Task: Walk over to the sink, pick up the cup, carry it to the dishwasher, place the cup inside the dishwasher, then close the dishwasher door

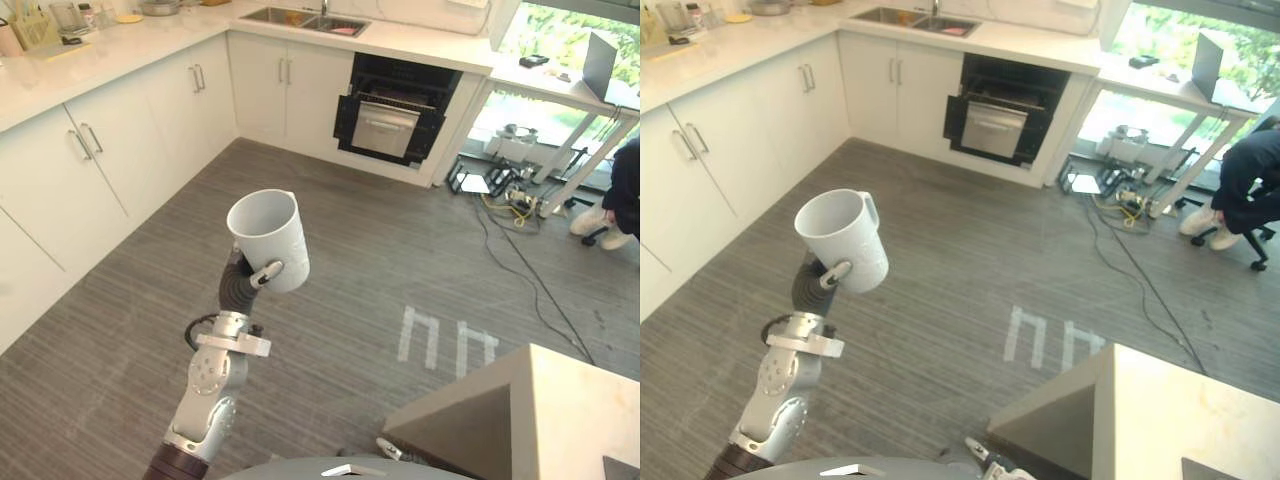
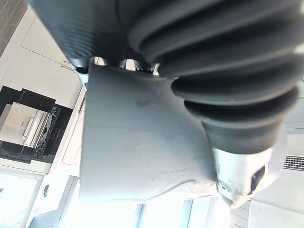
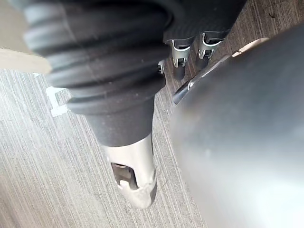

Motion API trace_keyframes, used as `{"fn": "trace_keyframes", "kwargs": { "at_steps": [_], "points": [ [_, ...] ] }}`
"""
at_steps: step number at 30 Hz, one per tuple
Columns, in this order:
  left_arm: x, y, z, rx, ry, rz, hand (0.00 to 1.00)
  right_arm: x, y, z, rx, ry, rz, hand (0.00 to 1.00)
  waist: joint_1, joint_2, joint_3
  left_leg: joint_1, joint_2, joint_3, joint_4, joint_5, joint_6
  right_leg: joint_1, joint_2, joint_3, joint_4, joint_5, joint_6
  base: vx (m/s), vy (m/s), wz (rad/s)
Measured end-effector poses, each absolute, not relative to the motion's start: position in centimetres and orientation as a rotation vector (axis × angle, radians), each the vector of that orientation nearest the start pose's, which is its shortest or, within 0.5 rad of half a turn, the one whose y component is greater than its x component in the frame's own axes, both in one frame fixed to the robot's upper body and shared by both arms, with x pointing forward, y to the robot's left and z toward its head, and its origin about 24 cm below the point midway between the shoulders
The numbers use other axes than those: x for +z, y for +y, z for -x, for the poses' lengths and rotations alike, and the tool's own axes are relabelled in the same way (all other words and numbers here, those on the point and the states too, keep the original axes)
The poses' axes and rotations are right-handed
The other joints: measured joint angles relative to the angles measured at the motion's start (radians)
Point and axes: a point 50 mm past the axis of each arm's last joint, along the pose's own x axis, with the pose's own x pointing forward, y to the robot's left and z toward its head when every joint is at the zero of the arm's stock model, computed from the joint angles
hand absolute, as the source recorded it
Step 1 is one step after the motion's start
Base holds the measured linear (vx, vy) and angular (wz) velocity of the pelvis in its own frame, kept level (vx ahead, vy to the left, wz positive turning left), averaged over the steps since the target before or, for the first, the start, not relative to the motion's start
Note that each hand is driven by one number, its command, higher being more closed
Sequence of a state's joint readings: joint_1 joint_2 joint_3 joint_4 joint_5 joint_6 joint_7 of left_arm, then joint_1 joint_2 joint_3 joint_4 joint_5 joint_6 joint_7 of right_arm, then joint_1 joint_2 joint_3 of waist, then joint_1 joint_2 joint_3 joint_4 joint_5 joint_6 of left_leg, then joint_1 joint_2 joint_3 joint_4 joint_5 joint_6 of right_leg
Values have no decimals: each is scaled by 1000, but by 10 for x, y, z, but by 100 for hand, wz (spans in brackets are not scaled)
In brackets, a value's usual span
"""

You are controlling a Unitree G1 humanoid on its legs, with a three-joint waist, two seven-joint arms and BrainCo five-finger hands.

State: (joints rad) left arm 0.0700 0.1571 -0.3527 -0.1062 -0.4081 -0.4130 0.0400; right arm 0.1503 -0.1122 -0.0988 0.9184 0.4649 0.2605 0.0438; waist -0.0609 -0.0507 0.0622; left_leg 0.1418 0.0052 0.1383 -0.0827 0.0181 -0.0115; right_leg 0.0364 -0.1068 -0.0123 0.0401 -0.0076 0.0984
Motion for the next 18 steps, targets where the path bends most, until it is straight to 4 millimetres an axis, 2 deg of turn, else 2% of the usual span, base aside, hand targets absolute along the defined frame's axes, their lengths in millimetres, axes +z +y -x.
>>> {"fn": "trace_keyframes", "kwargs": {
  "at_steps": [3,5,6,7,8,9,10,11,12,13,14,15,16,17,18],
  "points": [
    [77,109,-223,-237,-337,351,100,-163,-196,-73,-341,1242,-460,0,2,-1,-1,0,1,1,5,-7,0,3,1,1,-15,0,-5,-3,-5,-1],
    [76,110,-223,-234,-335,350,100,-163,-195,-73,-338,1246,-465,0,3,-2,0,-22,7,4,57,-46,-2,2,3,0,-8,-11,-16,4,-15,-2],
    [75,110,-222,-225,-330,355,100,-163,-195,-72,-333,1250,-472,0,4,2,2,-65,23,7,165,-116,-11,-4,10,1,26,-38,-19,21,-66,-26],
    [70,113,-219,-193,-314,370,100,-162,-197,-72,-333,1258,-481,0,15,32,21,-98,66,21,289,-200,-29,-10,38,-10,103,-83,-48,31,-84,-43],
    [67,115,-216,-174,-301,379,100,-161,-198,-75,-330,1248,-485,0,28,41,25,-100,94,33,351,-241,-39,-8,60,-21,160,-120,-54,77,-144,-57],
    [64,118,-212,-147,-290,389,100,-160,-198,-72,-325,1252,-484,0,45,44,24,-132,134,47,501,-298,-72,-4,81,-29,220,-197,-78,79,-120,-26],
    [59,121,-207,-112,-272,404,100,-160,-200,-70,-332,1256,-488,0,47,56,27,-268,205,51,809,-307,-91,1,113,-35,263,-248,-90,66,-114,-7],
    [57,123,-205,-95,-264,410,100,-160,-201,-69,-332,1259,-489,0,53,43,32,-313,215,50,890,-311,-87,5,109,-34,264,-252,-92,81,-35,8],
    [56,125,-203,-79,-257,419,100,-160,-203,-70,-332,1261,-484,0,68,45,34,-362,210,51,925,-334,-77,13,97,-31,261,-260,-94,228,34,6],
    [56,130,-203,-68,-263,425,100,-159,-206,-73,-325,1265,-473,0,77,41,48,-423,169,55,873,-355,-62,48,66,-38,232,-265,-86,228,51,11],
    [57,133,-203,-62,-269,420,100,-159,-207,-73,-323,1268,-473,0,77,46,58,-437,146,58,820,-348,-54,63,48,-45,220,-269,-78,253,111,22],
    [59,137,-202,-49,-282,414,100,-159,-208,-74,-314,1264,-476,0,80,55,67,-452,111,56,716,-315,-47,86,21,-53,203,-277,-64,310,185,22],
    [63,144,-201,-22,-304,412,100,-159,-213,-71,-324,1274,-463,0,88,64,72,-458,65,46,514,-213,-43,134,-13,-54,176,-296,-31,391,240,19],
    [65,148,-199,-2,-319,416,100,-161,-215,-67,-334,1286,-462,0,94,64,73,-449,47,34,427,-93,-35,170,-30,-52,156,-310,-8,500,285,9],
    [65,151,-198,13,-322,418,100,-162,-216,-64,-341,1293,-460,0,103,60,72,-429,36,40,414,-22,-21,195,-36,-46,136,-318,0,477,207,0]
  ]
}}
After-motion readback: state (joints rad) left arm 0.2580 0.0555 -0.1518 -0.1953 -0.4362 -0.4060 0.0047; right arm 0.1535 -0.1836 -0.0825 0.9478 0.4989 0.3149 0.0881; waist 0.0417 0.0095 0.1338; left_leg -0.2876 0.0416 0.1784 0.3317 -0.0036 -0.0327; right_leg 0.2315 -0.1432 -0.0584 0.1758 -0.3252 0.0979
